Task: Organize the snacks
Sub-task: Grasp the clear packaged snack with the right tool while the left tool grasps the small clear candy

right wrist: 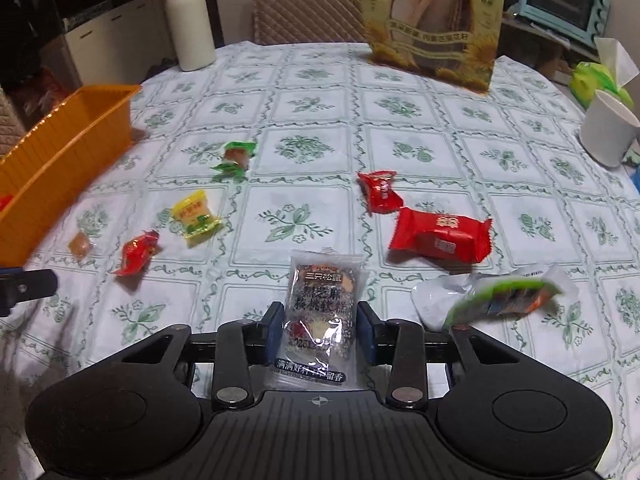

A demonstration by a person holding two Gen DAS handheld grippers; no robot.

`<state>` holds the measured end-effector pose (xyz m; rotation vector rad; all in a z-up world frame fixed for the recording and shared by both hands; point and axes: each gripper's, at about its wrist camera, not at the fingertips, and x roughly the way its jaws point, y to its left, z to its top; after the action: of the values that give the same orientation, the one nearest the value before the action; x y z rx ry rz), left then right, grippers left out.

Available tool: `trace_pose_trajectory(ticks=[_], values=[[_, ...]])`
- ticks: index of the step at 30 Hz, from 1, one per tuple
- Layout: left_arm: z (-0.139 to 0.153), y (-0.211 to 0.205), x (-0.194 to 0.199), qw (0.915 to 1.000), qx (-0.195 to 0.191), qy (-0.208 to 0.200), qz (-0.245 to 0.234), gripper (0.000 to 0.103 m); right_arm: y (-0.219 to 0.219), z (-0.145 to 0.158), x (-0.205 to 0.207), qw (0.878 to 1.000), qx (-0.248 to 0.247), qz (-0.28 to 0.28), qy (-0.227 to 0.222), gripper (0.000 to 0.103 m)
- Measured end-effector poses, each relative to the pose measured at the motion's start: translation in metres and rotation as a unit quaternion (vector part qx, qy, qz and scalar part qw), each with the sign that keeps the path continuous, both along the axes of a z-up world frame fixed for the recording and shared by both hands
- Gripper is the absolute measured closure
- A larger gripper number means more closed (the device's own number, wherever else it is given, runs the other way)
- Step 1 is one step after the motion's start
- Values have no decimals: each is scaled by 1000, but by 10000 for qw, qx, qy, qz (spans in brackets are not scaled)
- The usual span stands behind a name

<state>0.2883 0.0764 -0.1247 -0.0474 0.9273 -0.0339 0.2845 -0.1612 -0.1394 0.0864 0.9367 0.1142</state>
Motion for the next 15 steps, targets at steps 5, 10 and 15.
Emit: trace_pose_trajectory(ticks=[5, 10, 15], values=[[-5, -3, 11, 9998, 148, -121, -82, 57, -1, 9, 3, 9998, 123, 64, -117, 65], [-12, -3, 25, 9998, 156, -69, 35, 57, -5, 12, 8, 9997, 191, 23, -122, 65], [-20, -6, 36, 9999, 133, 77, 80, 60, -10, 10, 10, 9997, 226, -81, -70, 65]])
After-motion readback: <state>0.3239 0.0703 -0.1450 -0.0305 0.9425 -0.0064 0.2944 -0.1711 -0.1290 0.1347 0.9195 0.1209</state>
